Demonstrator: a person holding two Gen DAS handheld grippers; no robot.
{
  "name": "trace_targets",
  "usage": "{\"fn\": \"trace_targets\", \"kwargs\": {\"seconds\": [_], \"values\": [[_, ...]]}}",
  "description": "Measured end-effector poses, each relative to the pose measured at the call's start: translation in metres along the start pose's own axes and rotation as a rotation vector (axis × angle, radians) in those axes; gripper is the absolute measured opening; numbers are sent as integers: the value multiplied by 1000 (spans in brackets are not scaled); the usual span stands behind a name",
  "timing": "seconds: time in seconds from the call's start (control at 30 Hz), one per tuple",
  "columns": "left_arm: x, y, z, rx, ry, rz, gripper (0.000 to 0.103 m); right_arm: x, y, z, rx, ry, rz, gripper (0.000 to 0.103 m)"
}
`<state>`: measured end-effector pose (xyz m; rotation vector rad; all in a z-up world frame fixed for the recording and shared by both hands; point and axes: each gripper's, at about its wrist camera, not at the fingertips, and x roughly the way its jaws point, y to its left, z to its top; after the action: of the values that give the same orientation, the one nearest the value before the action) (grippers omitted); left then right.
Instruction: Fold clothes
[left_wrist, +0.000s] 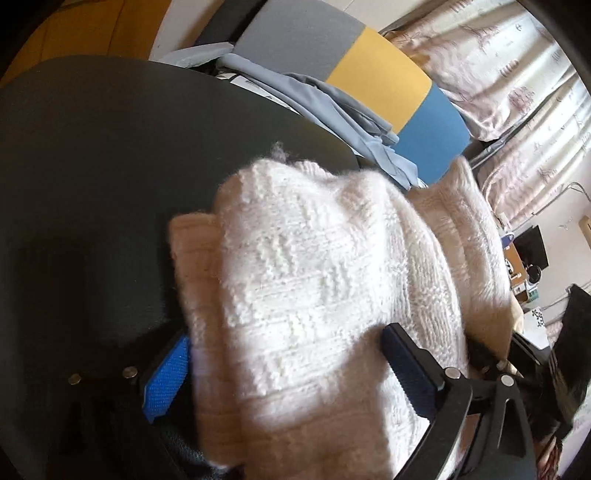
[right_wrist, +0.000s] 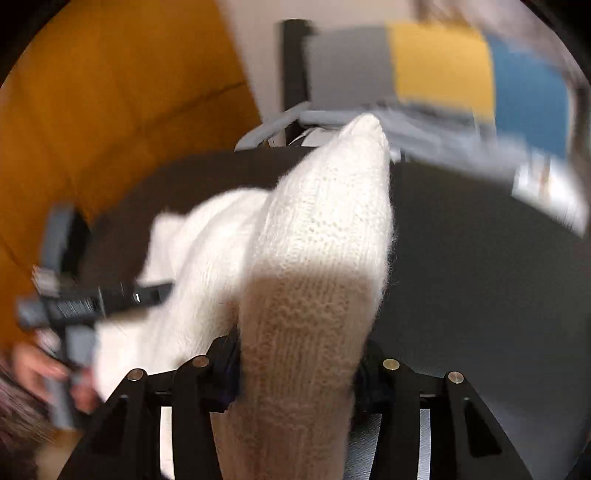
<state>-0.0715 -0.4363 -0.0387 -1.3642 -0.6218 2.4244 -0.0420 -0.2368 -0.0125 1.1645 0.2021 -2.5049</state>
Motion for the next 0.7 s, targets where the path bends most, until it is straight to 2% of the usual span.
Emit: {"fn": "trace_targets", "kwargs": {"seconds": [0.07, 0.13, 0.17, 0.2, 0.23, 0.33, 0.43, 0.5, 0.57, 0.6, 0.67, 0.7], "values": [[-1, 1, -2, 21, -23, 30, 98, 10, 14, -1, -73, 23, -69, 49], [-2, 0, 0, 28, -39, 90, 95, 18, 7, 2, 4, 20, -32, 58], [-4, 0, 1, 24, -45, 120, 95, 20, -5, 2, 70, 20, 19, 61], [-8, 4, 1, 2, -56, 116, 92, 20, -21, 0, 144, 22, 82, 67], [-12, 13, 1, -35, -64, 80, 85, 20, -37, -2, 219, 23, 144, 72], [-21, 36, -4, -85, -97, -20, 77, 17, -71, -14, 417, 10, 313, 75], [-23, 38, -6, -58, -97, -31, 76, 28, -86, -19, 603, 15, 474, 75], [-22, 36, -4, -48, -86, -23, 77, 35, -98, -20, 651, 40, 520, 75], [-20, 33, -3, -37, -89, -21, 77, 43, -95, -16, 647, 45, 520, 73], [-20, 33, -3, -34, -93, -20, 77, 45, -90, -12, 638, 51, 498, 58], [-17, 31, -2, -32, -99, -9, 76, 44, -79, -3, 596, 49, 441, 49], [-17, 30, -3, -30, -99, -6, 72, 44, -74, 7, 534, 32, 387, 45]]}}
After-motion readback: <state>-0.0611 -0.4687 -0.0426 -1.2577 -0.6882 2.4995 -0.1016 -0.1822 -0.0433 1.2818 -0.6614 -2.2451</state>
